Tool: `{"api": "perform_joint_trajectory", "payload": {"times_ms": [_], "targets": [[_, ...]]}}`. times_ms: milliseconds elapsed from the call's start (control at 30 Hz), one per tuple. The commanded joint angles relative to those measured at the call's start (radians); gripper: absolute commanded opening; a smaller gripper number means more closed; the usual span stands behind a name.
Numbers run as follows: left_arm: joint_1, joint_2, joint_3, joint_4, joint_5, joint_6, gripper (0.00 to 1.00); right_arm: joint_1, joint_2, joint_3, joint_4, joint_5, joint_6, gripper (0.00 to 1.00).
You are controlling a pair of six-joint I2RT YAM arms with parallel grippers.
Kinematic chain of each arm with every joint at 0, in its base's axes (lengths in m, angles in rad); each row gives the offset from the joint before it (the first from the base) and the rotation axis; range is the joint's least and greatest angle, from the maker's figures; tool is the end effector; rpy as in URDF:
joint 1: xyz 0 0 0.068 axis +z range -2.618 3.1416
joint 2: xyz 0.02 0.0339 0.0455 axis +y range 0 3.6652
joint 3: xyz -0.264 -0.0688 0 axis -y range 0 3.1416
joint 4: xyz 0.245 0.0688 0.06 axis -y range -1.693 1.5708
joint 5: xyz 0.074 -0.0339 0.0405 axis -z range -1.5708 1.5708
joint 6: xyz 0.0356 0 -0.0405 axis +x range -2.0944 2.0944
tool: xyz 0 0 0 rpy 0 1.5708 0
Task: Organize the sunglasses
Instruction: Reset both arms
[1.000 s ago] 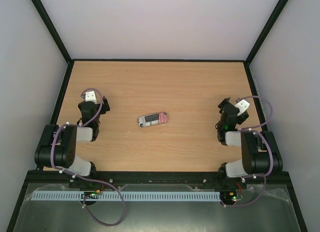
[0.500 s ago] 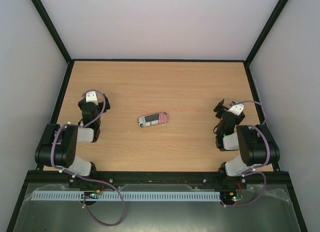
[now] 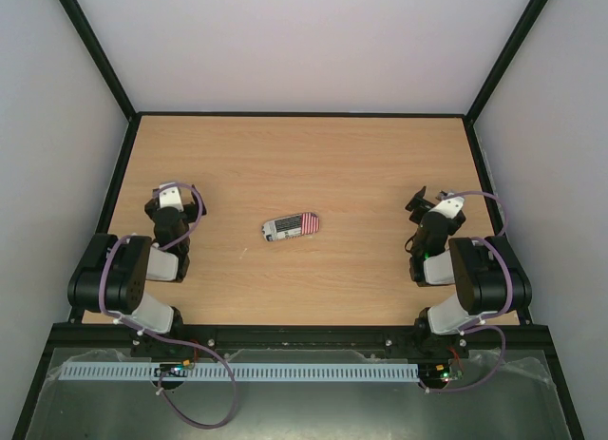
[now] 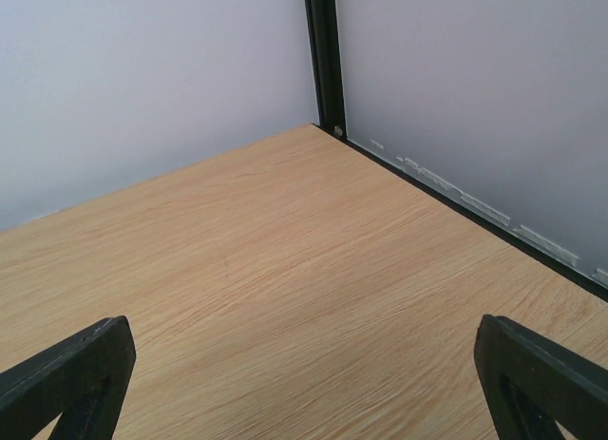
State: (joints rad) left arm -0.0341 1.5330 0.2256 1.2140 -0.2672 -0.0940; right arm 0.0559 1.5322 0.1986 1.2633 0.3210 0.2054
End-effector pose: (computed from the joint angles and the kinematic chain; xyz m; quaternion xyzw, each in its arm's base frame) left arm 0.2398 0.0012 0.1463 -0.1116 0.7297 0.0556 0.6723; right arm 0.2335 0.0018 0.1457 0.1626 0.7120 -0.0282 0.6826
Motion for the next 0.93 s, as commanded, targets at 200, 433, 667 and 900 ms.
{"api": "perform_joint_trajectory", "payload": {"times_ms": [200,433,667,900], "targets": [[0.005,0.0,-0.004,0.073,-0.004,-0.005,1.0,0.002,-0.006,-0.001,0.057,0.019,-0.01,0.99],[0.003,-0.001,-0.005,0.076,-0.006,-0.004,0.99,0.002,-0.006,-0.002,0.056,0.018,-0.01,0.99],[0.003,0.0,-0.005,0.076,-0.006,-0.004,0.99,0.003,-0.006,-0.001,0.055,0.018,-0.01,0.99],[0.003,0.0,-0.005,0.076,-0.006,-0.004,0.99,0.004,-0.003,0.006,0.045,0.001,-0.019,0.98]]}}
